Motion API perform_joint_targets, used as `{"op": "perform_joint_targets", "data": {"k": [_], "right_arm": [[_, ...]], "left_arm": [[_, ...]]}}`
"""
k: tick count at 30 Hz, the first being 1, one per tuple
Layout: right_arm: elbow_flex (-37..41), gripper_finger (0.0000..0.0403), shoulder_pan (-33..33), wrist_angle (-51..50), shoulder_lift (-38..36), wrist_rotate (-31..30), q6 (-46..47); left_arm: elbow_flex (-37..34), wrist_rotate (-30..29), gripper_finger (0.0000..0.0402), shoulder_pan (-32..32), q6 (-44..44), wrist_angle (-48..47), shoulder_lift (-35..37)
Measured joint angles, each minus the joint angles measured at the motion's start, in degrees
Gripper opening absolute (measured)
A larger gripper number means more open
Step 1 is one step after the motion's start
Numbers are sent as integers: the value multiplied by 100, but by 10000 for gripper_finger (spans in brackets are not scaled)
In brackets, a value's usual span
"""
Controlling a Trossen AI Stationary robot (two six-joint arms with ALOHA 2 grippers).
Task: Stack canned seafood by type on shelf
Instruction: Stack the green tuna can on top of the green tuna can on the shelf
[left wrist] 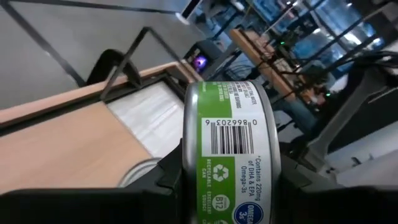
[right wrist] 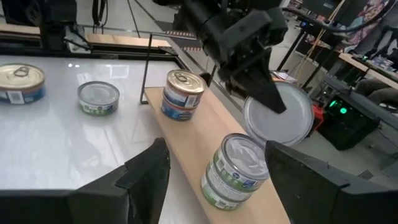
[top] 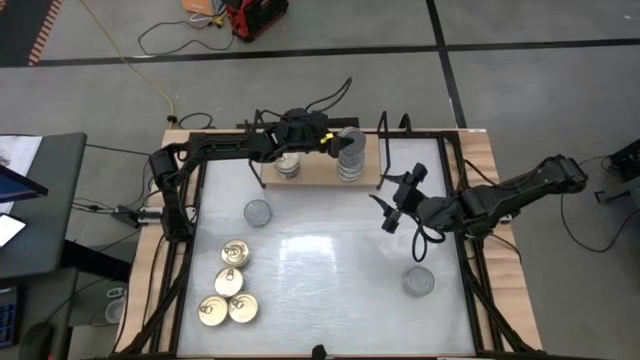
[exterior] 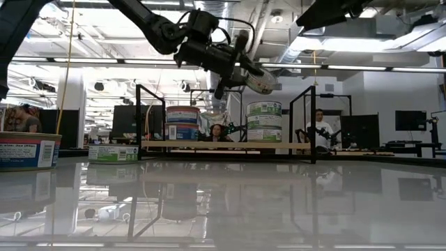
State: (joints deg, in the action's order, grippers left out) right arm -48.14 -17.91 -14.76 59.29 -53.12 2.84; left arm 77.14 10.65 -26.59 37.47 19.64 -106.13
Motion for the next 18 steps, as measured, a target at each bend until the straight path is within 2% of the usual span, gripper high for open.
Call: {"op": "perform_joint_targets", "data": {"k": [8, 12, 18], "right_arm": [[0, 292, 3, 50, -15, -4, -141], [0, 292, 4, 174, -13, -6, -298], [0, 292, 4, 352, -13, -7, -545]], "left_arm": [[-4, -251, 129, 401, -4, -208, -9], [-5, -842, 129, 681, -301, -71, -8], [-6, -1030, 129, 565, -58, -224, -8]]}}
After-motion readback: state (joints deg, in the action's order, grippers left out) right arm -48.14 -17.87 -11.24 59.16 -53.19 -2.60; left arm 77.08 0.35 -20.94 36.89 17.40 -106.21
